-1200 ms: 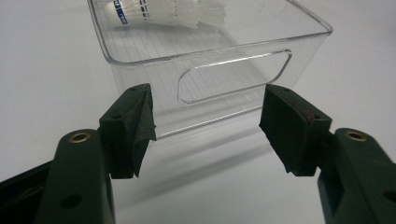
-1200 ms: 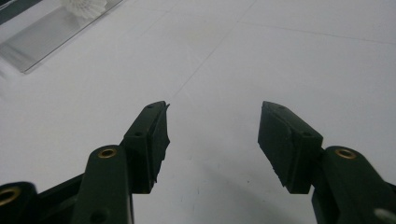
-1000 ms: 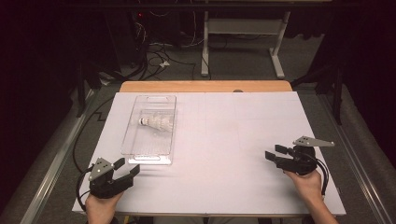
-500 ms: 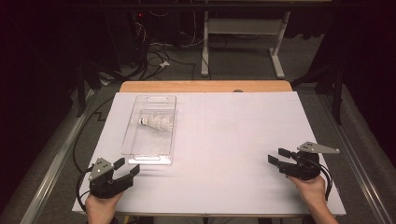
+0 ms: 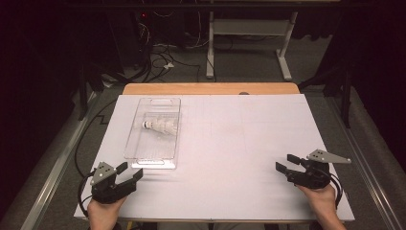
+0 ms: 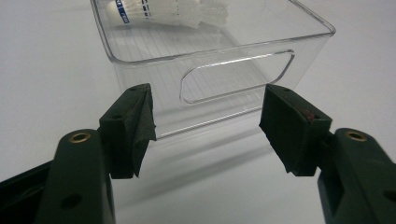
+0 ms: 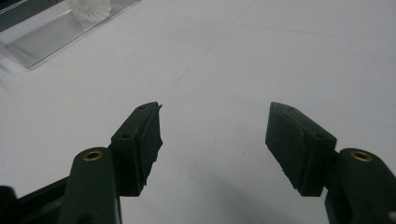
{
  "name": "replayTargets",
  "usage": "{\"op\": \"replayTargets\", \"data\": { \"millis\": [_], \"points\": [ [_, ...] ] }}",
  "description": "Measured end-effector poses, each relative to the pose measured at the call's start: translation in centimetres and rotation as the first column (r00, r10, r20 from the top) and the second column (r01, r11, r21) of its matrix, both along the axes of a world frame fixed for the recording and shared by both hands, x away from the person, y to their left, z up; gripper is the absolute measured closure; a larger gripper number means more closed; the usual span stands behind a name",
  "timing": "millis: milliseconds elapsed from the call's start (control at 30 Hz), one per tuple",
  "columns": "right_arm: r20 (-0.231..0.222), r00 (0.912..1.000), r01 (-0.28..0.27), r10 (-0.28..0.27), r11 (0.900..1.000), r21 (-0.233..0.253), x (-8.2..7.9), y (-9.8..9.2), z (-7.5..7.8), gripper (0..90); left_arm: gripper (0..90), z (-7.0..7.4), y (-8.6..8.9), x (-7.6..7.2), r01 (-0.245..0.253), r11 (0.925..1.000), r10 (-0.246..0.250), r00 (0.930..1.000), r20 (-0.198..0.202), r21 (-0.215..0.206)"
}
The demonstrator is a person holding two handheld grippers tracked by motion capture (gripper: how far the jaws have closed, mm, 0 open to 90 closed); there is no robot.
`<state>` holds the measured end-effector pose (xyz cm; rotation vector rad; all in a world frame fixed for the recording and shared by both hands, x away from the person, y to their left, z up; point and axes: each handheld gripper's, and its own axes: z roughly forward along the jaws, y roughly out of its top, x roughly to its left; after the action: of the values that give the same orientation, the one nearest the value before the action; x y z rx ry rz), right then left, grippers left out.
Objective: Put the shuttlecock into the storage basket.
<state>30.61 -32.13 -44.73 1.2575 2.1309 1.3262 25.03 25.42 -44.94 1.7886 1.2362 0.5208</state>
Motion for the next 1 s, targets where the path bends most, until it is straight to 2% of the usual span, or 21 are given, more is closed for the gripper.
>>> {"op": "replayTargets", "data": {
  "millis": [367, 600, 1000],
  "points": [
    [0.007, 1.0, 0.003, -0.003, 1.0, 0.018, -0.9, -0.5, -0.4, 34.5, 35.8, 0.0, 0.0, 0.0, -0.003, 1.0, 0.003, 1.0, 0.001, 0.0],
    [0.029, 0.9995, 0.011, -0.012, 0.999, 0.032, -1.4, -0.8, -0.5, 34.0, 35.8, 0.0, 0.1, 0.0, -0.003, 1.0, 0.003, 1.0, 0.004, 0.0],
    [0.027, 0.9995, 0.017, -0.018, 0.999, 0.049, -1.3, -1.0, -0.6, 32.0, 35.7, 0.0, 0.0, 0.0, 0.0, 1.0, 0.0, 1.0, 0.002, -0.001]
  ]
}}
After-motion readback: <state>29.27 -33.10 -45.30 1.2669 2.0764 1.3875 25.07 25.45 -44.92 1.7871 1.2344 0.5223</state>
